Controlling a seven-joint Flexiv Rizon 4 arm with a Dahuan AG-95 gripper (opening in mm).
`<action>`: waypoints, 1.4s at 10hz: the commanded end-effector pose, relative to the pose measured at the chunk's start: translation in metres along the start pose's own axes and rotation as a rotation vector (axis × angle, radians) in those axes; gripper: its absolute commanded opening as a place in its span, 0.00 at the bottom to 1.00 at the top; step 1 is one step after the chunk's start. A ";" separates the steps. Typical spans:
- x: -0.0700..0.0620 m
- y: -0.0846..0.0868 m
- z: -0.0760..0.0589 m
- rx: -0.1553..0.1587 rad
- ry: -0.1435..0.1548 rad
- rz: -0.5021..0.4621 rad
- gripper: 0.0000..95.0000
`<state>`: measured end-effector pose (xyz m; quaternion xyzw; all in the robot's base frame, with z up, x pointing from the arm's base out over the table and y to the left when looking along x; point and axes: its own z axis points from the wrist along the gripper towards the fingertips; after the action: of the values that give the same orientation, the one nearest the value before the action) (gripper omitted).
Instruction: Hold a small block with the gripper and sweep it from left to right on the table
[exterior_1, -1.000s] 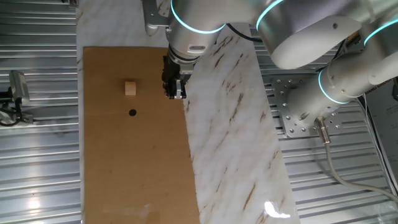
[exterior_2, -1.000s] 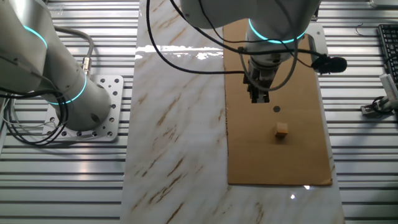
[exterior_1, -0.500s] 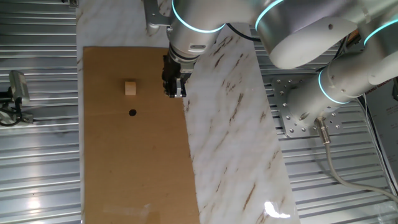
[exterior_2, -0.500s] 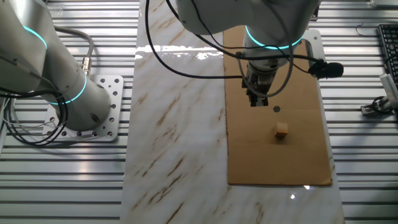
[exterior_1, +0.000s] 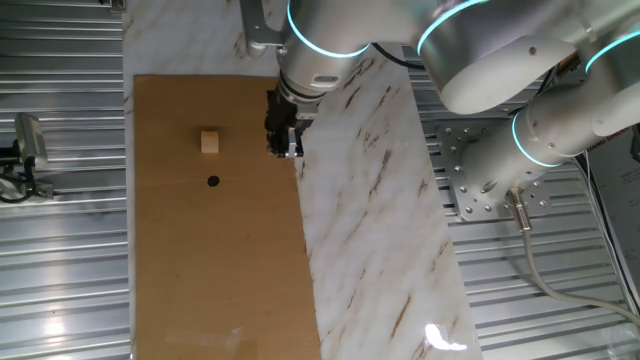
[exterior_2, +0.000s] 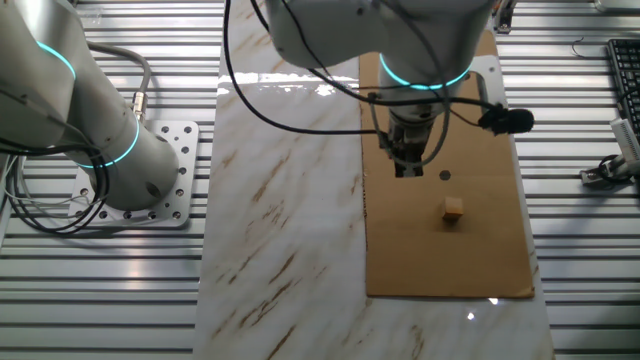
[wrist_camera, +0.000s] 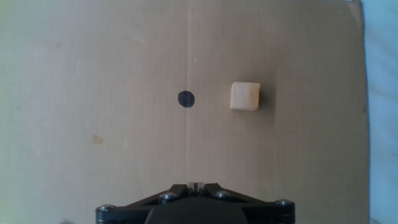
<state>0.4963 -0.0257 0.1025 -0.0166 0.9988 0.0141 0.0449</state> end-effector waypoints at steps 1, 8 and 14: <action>0.003 -0.003 -0.001 -0.005 0.003 -0.001 0.00; 0.021 -0.025 -0.001 -0.020 -0.002 -0.026 0.00; 0.005 -0.031 0.000 -0.017 0.002 -0.042 0.00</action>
<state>0.4942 -0.0570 0.1006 -0.0395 0.9980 0.0244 0.0423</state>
